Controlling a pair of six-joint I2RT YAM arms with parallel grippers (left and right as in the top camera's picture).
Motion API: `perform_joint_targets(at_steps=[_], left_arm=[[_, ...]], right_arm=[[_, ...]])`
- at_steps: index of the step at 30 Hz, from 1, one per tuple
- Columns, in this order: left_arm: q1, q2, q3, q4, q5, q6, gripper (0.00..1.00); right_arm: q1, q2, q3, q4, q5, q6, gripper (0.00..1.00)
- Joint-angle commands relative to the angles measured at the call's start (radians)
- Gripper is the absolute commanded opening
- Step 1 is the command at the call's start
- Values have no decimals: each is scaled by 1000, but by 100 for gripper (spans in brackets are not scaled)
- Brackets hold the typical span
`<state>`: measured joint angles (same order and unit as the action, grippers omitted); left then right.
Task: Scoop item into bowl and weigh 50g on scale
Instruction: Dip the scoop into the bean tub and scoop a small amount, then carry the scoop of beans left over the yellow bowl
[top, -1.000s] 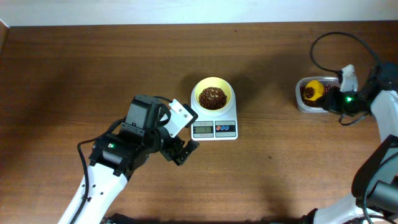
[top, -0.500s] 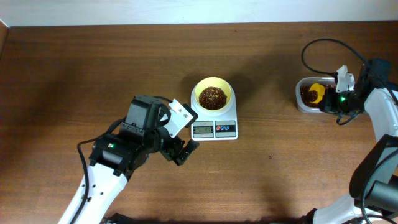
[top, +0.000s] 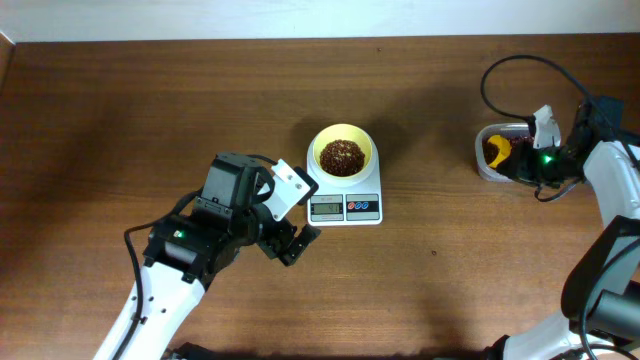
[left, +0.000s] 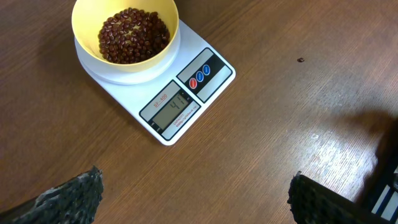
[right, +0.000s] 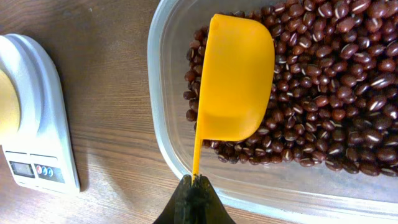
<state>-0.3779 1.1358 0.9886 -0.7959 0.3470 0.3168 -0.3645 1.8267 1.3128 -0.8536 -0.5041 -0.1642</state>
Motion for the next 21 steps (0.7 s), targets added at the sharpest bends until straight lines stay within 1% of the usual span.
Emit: perform_joint_targets(at_steps=[1,7,18,21], left_arm=[[-2,-12,-6,2,-3,-6,99],[-2,-12,-6,2,-3,-6,99],[-1,-12,-6,2,-3,-6,99],[-1,-12,-6,2,-3,-6,99]], right_arm=[[-35,13,1,-14,-46,-4,4],[-108,12,2,-31,-77,-4,4],[-212,12,2,-29,-356,-16,4],[-228,12,2,-29,-391,-24,4]])
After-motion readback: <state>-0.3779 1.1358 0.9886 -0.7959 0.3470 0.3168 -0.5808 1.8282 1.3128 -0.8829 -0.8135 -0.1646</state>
